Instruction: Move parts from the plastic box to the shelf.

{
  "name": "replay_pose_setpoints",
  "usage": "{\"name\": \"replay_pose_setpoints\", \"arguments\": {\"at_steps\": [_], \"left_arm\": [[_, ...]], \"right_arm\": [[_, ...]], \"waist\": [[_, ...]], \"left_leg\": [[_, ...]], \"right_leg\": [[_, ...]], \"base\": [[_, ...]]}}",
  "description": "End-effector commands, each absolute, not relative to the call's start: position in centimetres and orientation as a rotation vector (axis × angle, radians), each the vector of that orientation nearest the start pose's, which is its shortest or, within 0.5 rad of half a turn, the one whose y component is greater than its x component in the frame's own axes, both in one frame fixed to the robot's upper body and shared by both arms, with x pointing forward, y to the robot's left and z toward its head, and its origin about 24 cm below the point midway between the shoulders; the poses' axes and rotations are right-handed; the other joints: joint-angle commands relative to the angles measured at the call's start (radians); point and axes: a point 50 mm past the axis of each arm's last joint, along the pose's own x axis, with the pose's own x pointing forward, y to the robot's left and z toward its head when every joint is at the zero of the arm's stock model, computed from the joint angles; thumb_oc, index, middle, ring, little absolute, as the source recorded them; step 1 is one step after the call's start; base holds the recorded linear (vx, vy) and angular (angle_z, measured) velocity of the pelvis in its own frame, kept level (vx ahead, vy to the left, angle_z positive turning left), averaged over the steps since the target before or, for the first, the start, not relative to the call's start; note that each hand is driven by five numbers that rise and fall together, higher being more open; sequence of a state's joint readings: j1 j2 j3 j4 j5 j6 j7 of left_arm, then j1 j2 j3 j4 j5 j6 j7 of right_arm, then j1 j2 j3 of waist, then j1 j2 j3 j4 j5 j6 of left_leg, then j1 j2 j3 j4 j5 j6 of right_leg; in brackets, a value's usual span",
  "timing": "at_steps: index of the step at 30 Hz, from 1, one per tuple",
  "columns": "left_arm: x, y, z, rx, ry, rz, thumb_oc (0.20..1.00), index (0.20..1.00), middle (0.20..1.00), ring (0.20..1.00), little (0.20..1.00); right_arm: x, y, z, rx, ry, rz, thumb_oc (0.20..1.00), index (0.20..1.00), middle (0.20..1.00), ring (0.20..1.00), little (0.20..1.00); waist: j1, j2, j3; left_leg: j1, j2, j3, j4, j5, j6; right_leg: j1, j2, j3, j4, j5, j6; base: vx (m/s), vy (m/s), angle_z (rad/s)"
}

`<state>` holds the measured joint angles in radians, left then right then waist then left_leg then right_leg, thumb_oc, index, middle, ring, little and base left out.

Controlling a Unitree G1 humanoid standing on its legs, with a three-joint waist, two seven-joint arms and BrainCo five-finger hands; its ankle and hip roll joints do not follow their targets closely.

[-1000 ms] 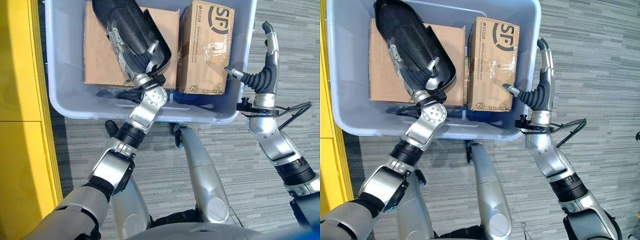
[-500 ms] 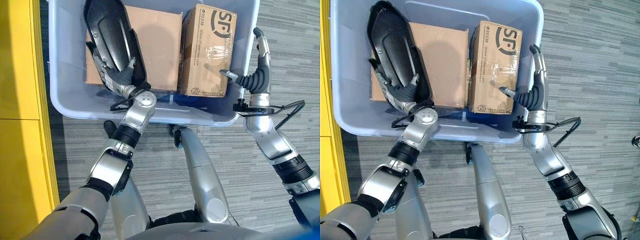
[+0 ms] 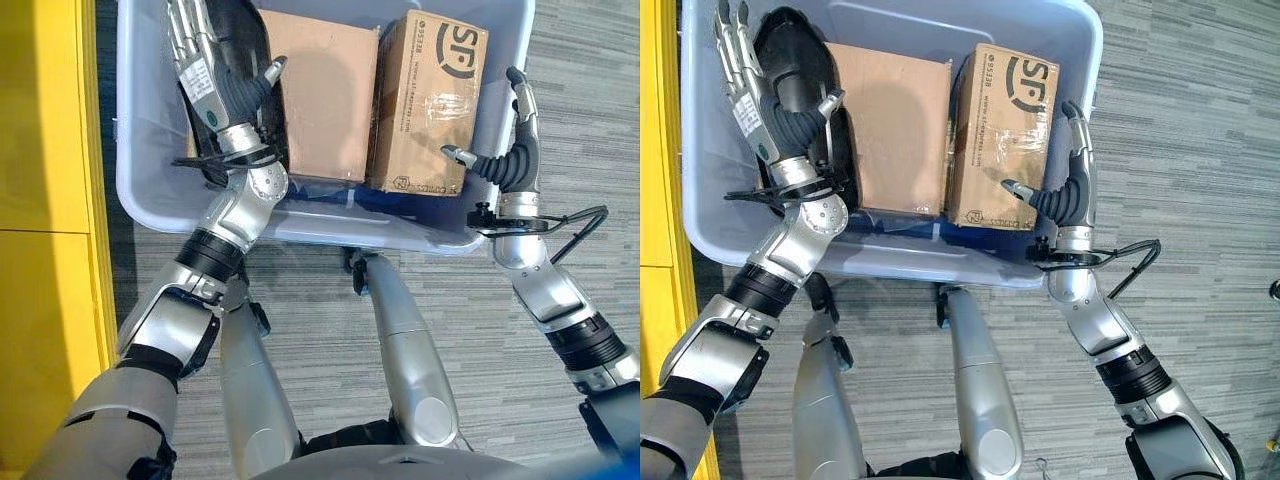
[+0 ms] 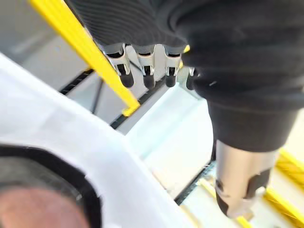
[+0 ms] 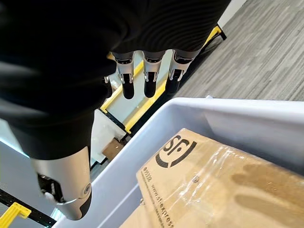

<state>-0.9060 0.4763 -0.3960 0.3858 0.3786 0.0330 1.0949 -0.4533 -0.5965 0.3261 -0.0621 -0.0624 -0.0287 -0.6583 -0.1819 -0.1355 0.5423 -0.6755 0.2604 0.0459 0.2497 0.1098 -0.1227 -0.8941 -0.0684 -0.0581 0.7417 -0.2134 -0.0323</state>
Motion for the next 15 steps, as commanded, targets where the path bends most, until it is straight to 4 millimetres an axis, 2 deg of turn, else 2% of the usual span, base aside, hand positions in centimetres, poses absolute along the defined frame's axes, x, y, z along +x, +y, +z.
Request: {"name": "replay_pose_setpoints", "arguments": {"at_steps": [1,4,6,9,11,15], "left_arm": [[33.3,13.8,26.4,0.636,-1.177,0.773,1.0,1.0,1.0,1.0,1.0],[33.3,13.7,27.4,0.601,-1.149,0.779,1.0,1.0,1.0,1.0,1.0],[34.1,14.6,26.3,0.552,-0.999,0.806,1.0,1.0,1.0,1.0,1.0],[34.3,15.3,25.3,0.507,-0.933,0.825,1.0,1.0,1.0,1.0,1.0],[35.2,16.1,22.4,0.387,-0.701,0.759,1.0,1.0,1.0,1.0,1.0],[35.2,16.5,19.6,0.308,-0.552,0.734,1.0,1.0,1.0,1.0,1.0]], "right_arm": [[29.5,-16.9,19.8,-0.47,-0.746,-0.288,1.0,1.0,1.0,1.0,1.0],[29.5,-16.9,19.8,-0.478,-0.743,-0.278,1.0,1.0,1.0,1.0,1.0],[29.5,-16.9,19.5,-0.492,-0.733,-0.275,1.0,1.0,1.0,1.0,1.0],[29.5,-17.0,19.4,-0.497,-0.726,-0.277,1.0,1.0,1.0,1.0,1.0],[29.4,-16.9,19.1,-0.501,-0.718,-0.288,1.0,1.0,1.0,1.0,1.0],[29.5,-17.2,19.3,-0.504,-0.71,-0.309,1.0,1.0,1.0,1.0,1.0]], "waist": [[-0.015,-0.026,-0.022],[-0.02,-0.025,-0.022],[-0.013,-0.024,-0.022],[-0.008,-0.025,-0.022],[0.003,-0.025,-0.022],[0.017,-0.022,-0.022]], "left_leg": [[-0.049,-0.015,0.03,0.064,-0.055,0.013],[-0.05,-0.017,0.031,0.067,-0.056,0.014],[-0.052,-0.02,0.025,0.068,-0.053,0.012],[-0.052,-0.02,0.022,0.066,-0.052,0.012],[-0.052,-0.021,0.018,0.065,-0.048,0.014],[-0.05,-0.023,0.017,0.057,-0.042,0.016]], "right_leg": [[0.088,0.072,-0.008,-0.103,0.03,0.019],[0.087,0.071,-0.005,-0.1,0.029,0.02],[0.088,0.073,-0.01,-0.098,0.028,0.022],[0.09,0.073,-0.013,-0.097,0.025,0.022],[0.093,0.072,-0.018,-0.101,0.027,0.024],[0.1,0.071,-0.029,-0.108,0.026,0.024]], "base": [[0.01,0.07,0.03],[0.01,0.038,-0.05],[0.0,-0.002,-0.03],[0.0,-0.029,-0.04],[0.0,-0.084,-0.03],[-0.01,-0.052,0.0]]}}
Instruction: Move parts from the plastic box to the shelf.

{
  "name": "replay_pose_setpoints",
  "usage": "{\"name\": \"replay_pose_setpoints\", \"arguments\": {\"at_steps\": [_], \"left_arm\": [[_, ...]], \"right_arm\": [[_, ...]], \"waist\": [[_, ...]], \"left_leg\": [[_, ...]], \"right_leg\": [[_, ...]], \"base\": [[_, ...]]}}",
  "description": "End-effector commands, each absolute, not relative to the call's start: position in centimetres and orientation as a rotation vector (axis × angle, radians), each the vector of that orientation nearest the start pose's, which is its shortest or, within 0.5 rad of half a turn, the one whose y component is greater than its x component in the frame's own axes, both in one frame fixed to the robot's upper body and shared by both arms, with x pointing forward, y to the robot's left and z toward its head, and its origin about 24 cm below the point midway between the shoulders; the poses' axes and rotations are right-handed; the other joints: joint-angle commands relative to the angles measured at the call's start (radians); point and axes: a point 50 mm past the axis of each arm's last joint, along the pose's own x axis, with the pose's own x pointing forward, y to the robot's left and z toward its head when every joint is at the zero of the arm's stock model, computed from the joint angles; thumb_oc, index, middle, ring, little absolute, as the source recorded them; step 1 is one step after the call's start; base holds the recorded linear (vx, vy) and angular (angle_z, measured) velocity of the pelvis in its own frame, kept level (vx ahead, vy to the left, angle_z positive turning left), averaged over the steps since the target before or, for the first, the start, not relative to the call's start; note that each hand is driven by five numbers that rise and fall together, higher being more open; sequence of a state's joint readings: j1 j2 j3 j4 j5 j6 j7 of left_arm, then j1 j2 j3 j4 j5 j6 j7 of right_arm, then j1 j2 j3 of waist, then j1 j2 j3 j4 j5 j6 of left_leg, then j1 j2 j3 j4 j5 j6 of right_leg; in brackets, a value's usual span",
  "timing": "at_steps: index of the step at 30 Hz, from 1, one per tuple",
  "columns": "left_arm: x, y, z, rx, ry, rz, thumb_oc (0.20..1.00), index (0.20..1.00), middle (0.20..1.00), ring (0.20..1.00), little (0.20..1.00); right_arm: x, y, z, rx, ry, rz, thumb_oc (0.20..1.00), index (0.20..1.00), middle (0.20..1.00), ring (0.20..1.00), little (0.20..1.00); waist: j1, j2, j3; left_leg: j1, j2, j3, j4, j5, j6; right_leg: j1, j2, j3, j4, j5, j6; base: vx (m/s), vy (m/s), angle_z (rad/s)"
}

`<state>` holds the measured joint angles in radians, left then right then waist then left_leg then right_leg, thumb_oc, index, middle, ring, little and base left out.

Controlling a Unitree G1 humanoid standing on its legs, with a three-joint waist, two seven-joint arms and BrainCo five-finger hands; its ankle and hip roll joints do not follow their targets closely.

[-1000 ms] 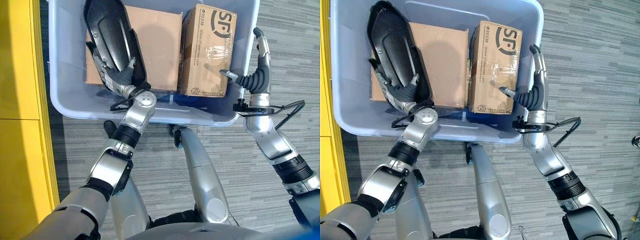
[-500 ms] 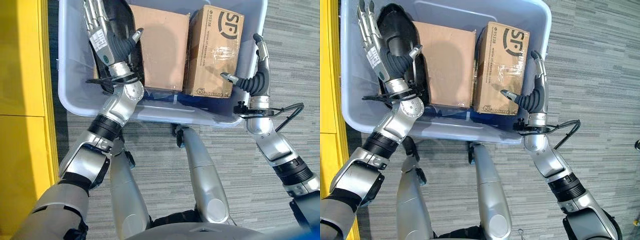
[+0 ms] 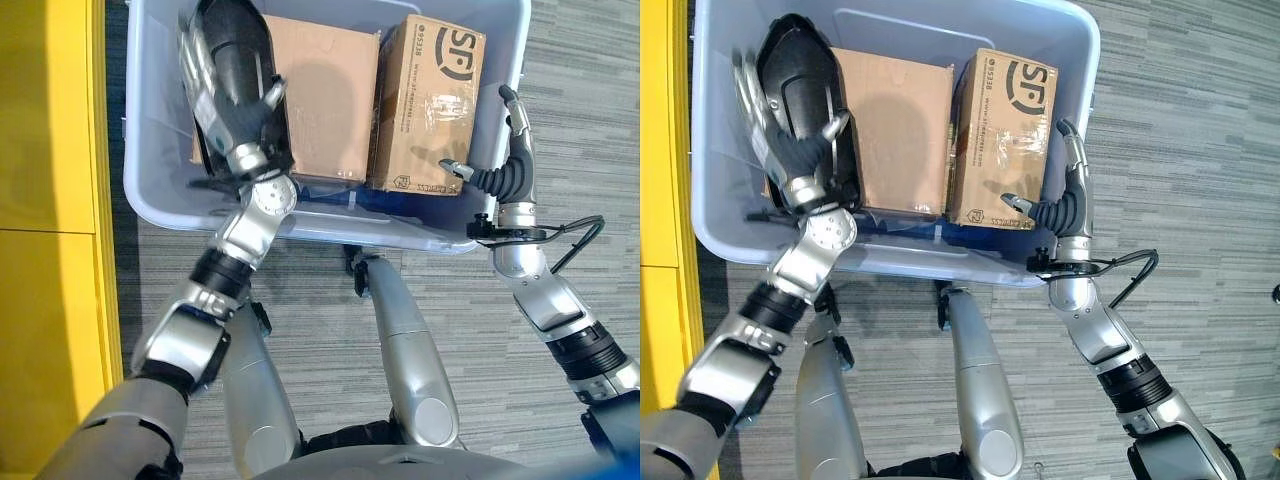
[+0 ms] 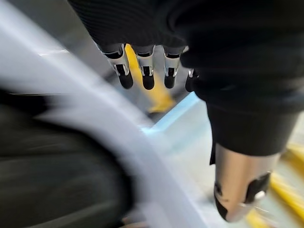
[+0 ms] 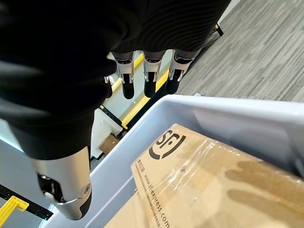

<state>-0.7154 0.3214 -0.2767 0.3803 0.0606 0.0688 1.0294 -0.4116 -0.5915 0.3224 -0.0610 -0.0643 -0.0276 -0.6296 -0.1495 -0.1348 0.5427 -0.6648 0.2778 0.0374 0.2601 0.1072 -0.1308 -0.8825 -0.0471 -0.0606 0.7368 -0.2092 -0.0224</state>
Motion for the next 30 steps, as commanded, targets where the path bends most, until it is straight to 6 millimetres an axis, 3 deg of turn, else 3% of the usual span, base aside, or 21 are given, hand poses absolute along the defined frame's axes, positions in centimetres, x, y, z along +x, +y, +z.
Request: {"name": "replay_pose_setpoints", "arguments": {"at_steps": [1,3,15,24,30], "left_arm": [[35.1,16.6,19.2,0.306,-0.537,0.737,1.0,1.0,1.0,1.0,1.0],[34.9,17.0,17.7,0.241,-0.462,0.79,1.0,1.0,1.0,1.0,1.0],[34.7,18.3,16.9,0.275,-0.429,0.909,1.0,1.0,1.0,1.0,1.0],[36.0,19.6,17.5,0.286,-0.38,0.994,1.0,1.0,1.0,1.0,1.0],[36.4,20.0,16.1,0.215,-0.262,1.017,1.0,1.0,1.0,1.0,1.0]], "right_arm": [[29.6,-17.3,19.4,-0.505,-0.708,-0.311,1.0,1.0,1.0,1.0,1.0],[29.6,-17.6,19.5,-0.519,-0.702,-0.313,1.0,1.0,1.0,1.0,1.0],[29.7,-17.7,19.1,-0.534,-0.694,-0.314,1.0,1.0,1.0,1.0,1.0],[30.1,-17.6,19.1,-0.567,-0.682,-0.288,1.0,1.0,1.0,1.0,1.0],[30.3,-17.5,18.9,-0.577,-0.661,-0.278,1.0,1.0,1.0,1.0,1.0]], "waist": [[-0.014,-0.021,-0.023],[-0.015,-0.014,-0.023],[-0.014,-0.016,-0.023],[-0.032,-0.028,-0.023],[-0.038,-0.041,-0.023]], "left_leg": [[-0.06,-0.04,0.025,0.045,-0.038,0.024],[-0.053,-0.038,0.031,0.041,-0.036,0.024],[-0.045,-0.035,0.035,0.041,-0.032,0.021],[-0.037,-0.027,0.046,0.041,-0.033,0.021],[-0.029,-0.034,0.037,0.048,-0.056,0.014]], "right_leg": [[0.091,0.05,-0.027,-0.104,0.022,0.014],[0.095,0.048,-0.027,-0.105,0.018,0.013],[0.102,0.048,-0.026,-0.107,0.016,0.009],[0.103,0.051,-0.022,-0.103,0.014,0.004],[0.114,0.05,-0.019,-0.097,-0.007,0.01]], "base": [[-0.01,-0.004,0.06],[0.0,0.026,0.05],[0.0,0.001,-0.01],[0.0,0.015,0.0],[0.02,-0.002,0.0]]}}
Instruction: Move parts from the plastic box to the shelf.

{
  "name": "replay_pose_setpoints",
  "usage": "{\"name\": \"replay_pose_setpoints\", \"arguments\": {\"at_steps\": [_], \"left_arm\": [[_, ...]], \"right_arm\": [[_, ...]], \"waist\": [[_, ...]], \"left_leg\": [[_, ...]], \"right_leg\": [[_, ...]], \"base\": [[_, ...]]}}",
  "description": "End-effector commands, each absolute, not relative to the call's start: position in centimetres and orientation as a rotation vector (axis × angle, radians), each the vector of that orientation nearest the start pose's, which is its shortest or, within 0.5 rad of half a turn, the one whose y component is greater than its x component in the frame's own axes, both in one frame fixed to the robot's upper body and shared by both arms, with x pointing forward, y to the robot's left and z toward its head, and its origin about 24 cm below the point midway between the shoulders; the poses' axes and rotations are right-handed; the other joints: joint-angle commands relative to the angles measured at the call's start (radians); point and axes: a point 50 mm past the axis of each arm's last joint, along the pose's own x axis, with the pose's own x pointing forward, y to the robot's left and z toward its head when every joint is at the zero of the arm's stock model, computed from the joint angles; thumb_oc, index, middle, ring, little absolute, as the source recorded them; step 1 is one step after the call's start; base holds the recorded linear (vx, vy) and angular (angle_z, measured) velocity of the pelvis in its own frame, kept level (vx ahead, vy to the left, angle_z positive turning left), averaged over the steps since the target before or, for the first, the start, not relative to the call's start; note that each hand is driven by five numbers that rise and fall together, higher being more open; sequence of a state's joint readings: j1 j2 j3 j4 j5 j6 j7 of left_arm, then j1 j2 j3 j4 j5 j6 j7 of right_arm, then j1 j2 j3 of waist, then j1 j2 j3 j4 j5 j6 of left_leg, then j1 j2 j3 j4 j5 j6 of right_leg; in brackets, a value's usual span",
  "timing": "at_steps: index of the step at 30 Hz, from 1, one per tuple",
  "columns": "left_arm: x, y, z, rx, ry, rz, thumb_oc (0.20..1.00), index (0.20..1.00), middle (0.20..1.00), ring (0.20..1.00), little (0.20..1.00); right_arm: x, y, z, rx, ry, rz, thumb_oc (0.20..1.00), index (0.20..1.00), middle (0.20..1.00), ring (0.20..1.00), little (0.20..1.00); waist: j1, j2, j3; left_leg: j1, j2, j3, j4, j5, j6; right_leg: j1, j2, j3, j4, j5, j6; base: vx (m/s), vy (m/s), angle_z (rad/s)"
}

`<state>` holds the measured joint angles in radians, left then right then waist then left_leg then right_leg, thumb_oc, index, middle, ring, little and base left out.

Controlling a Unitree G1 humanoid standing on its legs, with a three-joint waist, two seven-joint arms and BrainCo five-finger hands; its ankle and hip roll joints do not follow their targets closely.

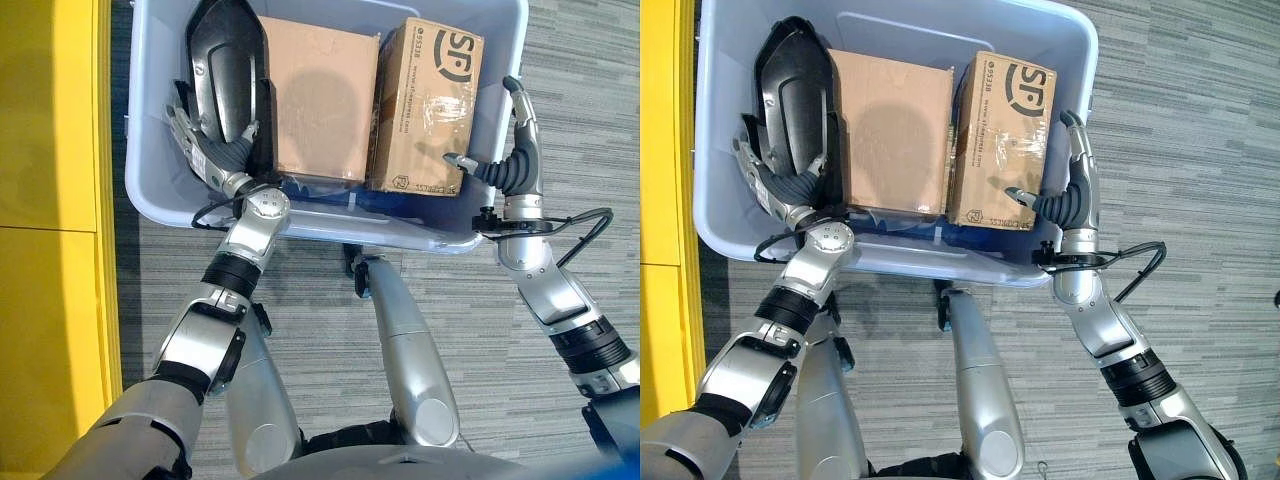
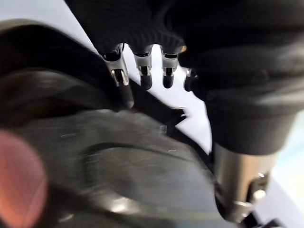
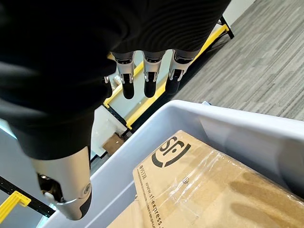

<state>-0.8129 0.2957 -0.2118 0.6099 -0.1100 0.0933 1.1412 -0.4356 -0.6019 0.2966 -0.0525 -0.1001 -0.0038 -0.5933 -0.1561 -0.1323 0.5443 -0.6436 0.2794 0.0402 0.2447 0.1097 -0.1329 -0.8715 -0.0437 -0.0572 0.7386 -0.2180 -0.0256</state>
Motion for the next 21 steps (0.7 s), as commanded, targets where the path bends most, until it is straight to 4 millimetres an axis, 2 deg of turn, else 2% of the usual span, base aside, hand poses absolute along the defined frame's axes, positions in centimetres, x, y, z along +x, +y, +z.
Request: {"name": "replay_pose_setpoints", "arguments": {"at_steps": [1,4,5,6,7,8,10,11,16,21], "left_arm": [[36.5,20.0,16.2,0.214,-0.262,1.014,1.0,1.0,1.0,1.0,1.0],[36.6,20.2,15.7,0.168,-0.21,1.026,1.0,1.0,1.0,1.0,1.0],[36.6,20.2,15.5,0.17,-0.205,1.026,1.0,1.0,1.0,1.0,1.0],[36.7,20.4,15.3,0.138,-0.17,1.017,1.0,1.0,1.0,1.0,1.0],[36.7,20.3,15.0,0.135,-0.156,1.02,1.0,1.0,1.0,1.0,1.0],[36.8,20.4,14.9,0.116,-0.139,1.01,1.0,1.0,1.0,1.0,1.0],[36.7,20.3,14.4,0.08,-0.109,1.001,1.0,1.0,1.0,1.0,1.0],[36.6,20.2,13.9,0.068,-0.087,0.994,1.0,1.0,1.0,1.0,1.0],[36.7,19.7,13.1,0.018,-0.066,0.932,1.0,1.0,1.0,1.0,1.0],[37.1,17.5,13.7,-0.017,-0.137,0.742,1.0,1.0,1.0,1.0,1.0]], "right_arm": [[30.3,-17.5,19.1,-0.575,-0.666,-0.28,1.0,1.0,1.0,1.0,1.0],[30.4,-17.5,19.2,-0.588,-0.668,-0.283,1.0,1.0,1.0,1.0,1.0],[30.4,-17.5,19.1,-0.589,-0.662,-0.281,1.0,1.0,1.0,1.0,1.0],[30.5,-17.5,19.2,-0.589,-0.658,-0.285,1.0,1.0,1.0,1.0,1.0],[30.5,-17.6,19.1,-0.592,-0.651,-0.285,1.0,1.0,1.0,1.0,1.0],[30.6,-17.7,19.3,-0.592,-0.652,-0.29,1.0,1.0,1.0,1.0,1.0],[30.6,-17.7,19.3,-0.598,-0.654,-0.292,1.0,1.0,1.0,1.0,1.0],[30.6,-17.7,19.1,-0.601,-0.644,-0.289,1.0,1.0,1.0,1.0,1.0],[30.7,-17.9,19.3,-0.6,-0.637,-0.303,1.0,1.0,1.0,1.0,1.0],[30.6,-18.3,19.8,-0.603,-0.64,-0.317,1.0,1.0,1.0,1.0,1.0]], "waist": [[-0.03,-0.044,-0.024],[-0.032,-0.044,-0.024],[-0.034,-0.045,-0.024],[-0.032,-0.046,-0.024],[-0.035,-0.048,-0.024],[-0.032,-0.047,-0.024],[-0.032,-0.048,-0.024],[-0.034,-0.05,-0.024],[-0.033,-0.057,-0.024],[-0.036,-0.057,-0.024]], "left_leg": [[-0.069,-0.031,0.045,0.059,-0.036,0.023],[-0.074,-0.032,0.045,0.061,-0.036,0.023],[-0.058,-0.036,0.035,0.065,-0.058,0.016],[-0.078,-0.033,0.045,0.063,-0.036,0.023],[-0.064,-0.038,0.035,0.068,-0.057,0.016],[-0.082,-0.035,0.046,0.061,-0.034,0.023],[-0.086,-0.036,0.046,0.06,-0.033,0.023],[-0.067,-0.042,0.035,0.066,-0.058,0.016],[-0.071,-0.042,0.04,0.064,-0.057,0.016],[-0.072,-0.042,0.048,0.06,-0.055,0.018]], "right_leg": [[0.084,0.048,-0.028,-0.103,0.02,0.007],[0.078,0.048,-0.029,-0.102,0.02,0.006],[0.097,0.047,-0.023,-0.098,0.001,0.012],[0.076,0.048,-0.03,-0.1,0.02,0.007],[0.092,0.046,-0.025,-0.098,0.003,0.013],[0.073,0.047,-0.032,-0.104,0.022,0.007],[0.07,0.047,-0.033,-0.108,0.025,0.008],[0.091,0.044,-0.028,-0.104,0.003,0.015],[0.09,0.043,-0.032,-0.104,0.003,0.015],[0.088,0.041,-0.033,-0.108,0.008,0.016]], "base": [[-0.07,-0.009,0.03],[-0.01,0.002,0.01],[0.0,0.0,0.0],[0.05,0.003,0.0],[-0.08,-0.008,0.0],[0.0,0.0,0.0],[-0.01,0.0,-0.01],[0.05,0.004,-0.01],[0.01,0.001,0.0],[0.0,0.0,0.0]]}}
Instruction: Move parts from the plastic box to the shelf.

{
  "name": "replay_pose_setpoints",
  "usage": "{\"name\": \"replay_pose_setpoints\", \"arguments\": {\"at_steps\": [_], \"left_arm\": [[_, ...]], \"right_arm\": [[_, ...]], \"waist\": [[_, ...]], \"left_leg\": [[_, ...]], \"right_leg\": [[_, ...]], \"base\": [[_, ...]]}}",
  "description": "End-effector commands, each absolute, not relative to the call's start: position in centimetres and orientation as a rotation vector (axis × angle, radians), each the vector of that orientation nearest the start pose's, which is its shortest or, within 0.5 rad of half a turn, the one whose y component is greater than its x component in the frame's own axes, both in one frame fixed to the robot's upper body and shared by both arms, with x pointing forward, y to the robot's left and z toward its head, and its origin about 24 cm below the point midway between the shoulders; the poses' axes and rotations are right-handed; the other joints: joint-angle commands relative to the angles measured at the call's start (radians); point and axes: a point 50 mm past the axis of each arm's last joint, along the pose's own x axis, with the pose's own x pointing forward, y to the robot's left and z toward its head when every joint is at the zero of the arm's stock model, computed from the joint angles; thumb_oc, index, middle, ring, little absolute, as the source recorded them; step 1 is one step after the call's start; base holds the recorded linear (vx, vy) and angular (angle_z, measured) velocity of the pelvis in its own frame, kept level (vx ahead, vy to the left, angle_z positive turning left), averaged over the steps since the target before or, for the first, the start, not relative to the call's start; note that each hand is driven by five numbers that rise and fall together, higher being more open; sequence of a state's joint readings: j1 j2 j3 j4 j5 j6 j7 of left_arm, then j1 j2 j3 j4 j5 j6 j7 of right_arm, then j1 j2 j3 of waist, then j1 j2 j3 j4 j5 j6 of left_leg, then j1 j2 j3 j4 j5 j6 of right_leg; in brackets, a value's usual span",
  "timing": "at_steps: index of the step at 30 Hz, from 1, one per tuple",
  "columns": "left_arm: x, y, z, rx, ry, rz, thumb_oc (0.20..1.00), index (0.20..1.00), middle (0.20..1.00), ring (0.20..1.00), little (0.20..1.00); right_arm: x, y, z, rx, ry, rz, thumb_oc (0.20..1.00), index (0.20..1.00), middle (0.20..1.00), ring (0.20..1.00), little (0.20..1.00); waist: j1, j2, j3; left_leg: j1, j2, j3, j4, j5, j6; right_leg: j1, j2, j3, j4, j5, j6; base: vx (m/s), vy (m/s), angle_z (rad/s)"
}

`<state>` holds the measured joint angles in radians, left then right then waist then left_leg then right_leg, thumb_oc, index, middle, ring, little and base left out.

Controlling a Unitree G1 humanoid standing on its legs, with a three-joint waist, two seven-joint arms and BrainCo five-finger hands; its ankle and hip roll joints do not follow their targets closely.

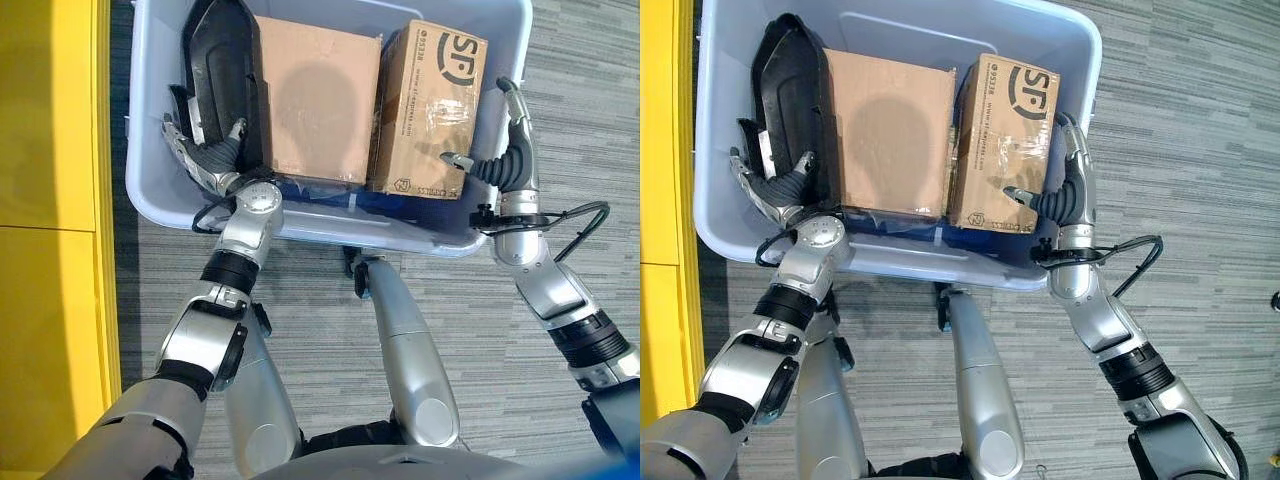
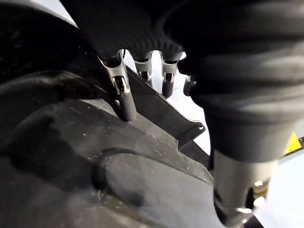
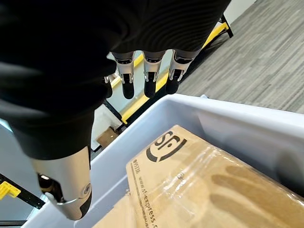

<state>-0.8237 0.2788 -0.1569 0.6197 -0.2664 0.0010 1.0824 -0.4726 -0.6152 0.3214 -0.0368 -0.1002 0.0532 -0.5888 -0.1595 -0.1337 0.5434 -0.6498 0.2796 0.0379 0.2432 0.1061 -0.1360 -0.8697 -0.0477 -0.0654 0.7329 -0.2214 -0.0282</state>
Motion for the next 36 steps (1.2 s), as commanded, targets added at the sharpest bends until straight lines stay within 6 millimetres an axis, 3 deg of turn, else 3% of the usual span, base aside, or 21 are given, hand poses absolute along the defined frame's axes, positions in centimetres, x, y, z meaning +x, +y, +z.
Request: {"name": "replay_pose_setpoints", "arguments": {"at_steps": [1,7,9,11,18,25,31,36], "left_arm": [[37.1,17.0,13.9,-0.012,-0.154,0.71,1.0,1.0,1.0,1.0,1.0],[36.9,13.8,16.3,0.011,-0.298,0.532,1.0,1.0,1.0,1.0,1.0],[36.9,13.7,16.4,0.012,-0.305,0.528,1.0,1.0,1.0,1.0,1.0],[36.1,12.3,19.3,-0.002,-0.447,0.468,1.0,1.0,1.0,1.0,1.0],[34.8,11.0,21.8,0.005,-0.561,0.43,1.0,1.0,1.0,1.0,1.0],[34.9,12.5,22.4,0.095,-0.615,0.58,1.0,1.0,1.0,1.0,1.0],[34.5,16.0,24.1,0.194,-0.722,0.809,1.0,1.0,1.0,1.0,1.0],[35.2,17.5,23.2,0.319,-0.649,0.851,1.0,1.0,1.0,1.0,1.0]], "right_arm": [[30.6,-18.4,19.7,-0.606,-0.639,-0.319,1.0,1.0,1.0,1.0,1.0],[30.6,-18.7,19.9,-0.6,-0.641,-0.319,1.0,1.0,1.0,1.0,1.0],[30.6,-18.8,19.9,-0.599,-0.64,-0.319,1.0,1.0,1.0,1.0,1.0],[30.4,-18.8,20.0,-0.592,-0.649,-0.323,1.0,1.0,1.0,1.0,1.0],[30.3,-18.9,19.8,-0.598,-0.643,-0.336,1.0,1.0,1.0,1.0,1.0],[30.1,-18.9,19.5,-0.593,-0.634,-0.317,1.0,1.0,1.0,1.0,1.0],[29.9,-19.0,19.0,-0.604,-0.627,-0.312,1.0,1.0,1.0,1.0,1.0],[30.0,-18.8,18.8,-0.597,-0.619,-0.318,1.0,1.0,1.0,1.0,1.0]], "waist": [[-0.033,-0.054,-0.023],[-0.045,-0.05,-0.023],[-0.045,-0.05,-0.023],[-0.047,-0.041,-0.023],[-0.053,-0.018,-0.023],[-0.059,-0.018,-0.023],[-0.052,-0.003,-0.023],[-0.044,0.001,-0.023]], "left_leg": [[-0.066,-0.043,0.051,0.062,-0.053,0.021],[-0.057,-0.041,0.062,0.057,-0.054,0.023],[-0.057,-0.041,0.063,0.057,-0.054,0.023],[-0.066,-0.037,0.077,0.046,-0.032,0.03],[-0.042,-0.043,0.078,0.038,-0.038,0.03],[-0.032,-0.039,0.085,0.04,-0.043,0.029],[-0.027,-0.041,0.08,0.043,-0.047,0.028],[-0.03,-0.042,0.07,0.046,-0.046,0.029]], "right_leg": [[0.086,0.045,-0.024,-0.101,0.01,0.02],[0.089,0.045,-0.018,-0.107,0.016,0.022],[0.09,0.045,-0.018,-0.107,0.017,0.022],[0.074,0.05,-0.017,-0.119,0.042,0.017],[0.092,0.047,-0.004,-0.142,0.053,0.022],[0.098,0.048,-0.001,-0.141,0.05,0.022],[0.098,0.045,0.003,-0.131,0.043,0.019],[0.098,0.044,0.001,-0.13,0.041,0.017]], "base": [[0.0,0.0,0.0],[0.0,0.0,0.0],[0.0,0.0,0.0],[-0.06,0.002,0.0],[-0.01,0.007,-0.03],[0.0,0.0,0.0],[0.0,0.006,-0.03],[0.0,0.0,0.0]]}}
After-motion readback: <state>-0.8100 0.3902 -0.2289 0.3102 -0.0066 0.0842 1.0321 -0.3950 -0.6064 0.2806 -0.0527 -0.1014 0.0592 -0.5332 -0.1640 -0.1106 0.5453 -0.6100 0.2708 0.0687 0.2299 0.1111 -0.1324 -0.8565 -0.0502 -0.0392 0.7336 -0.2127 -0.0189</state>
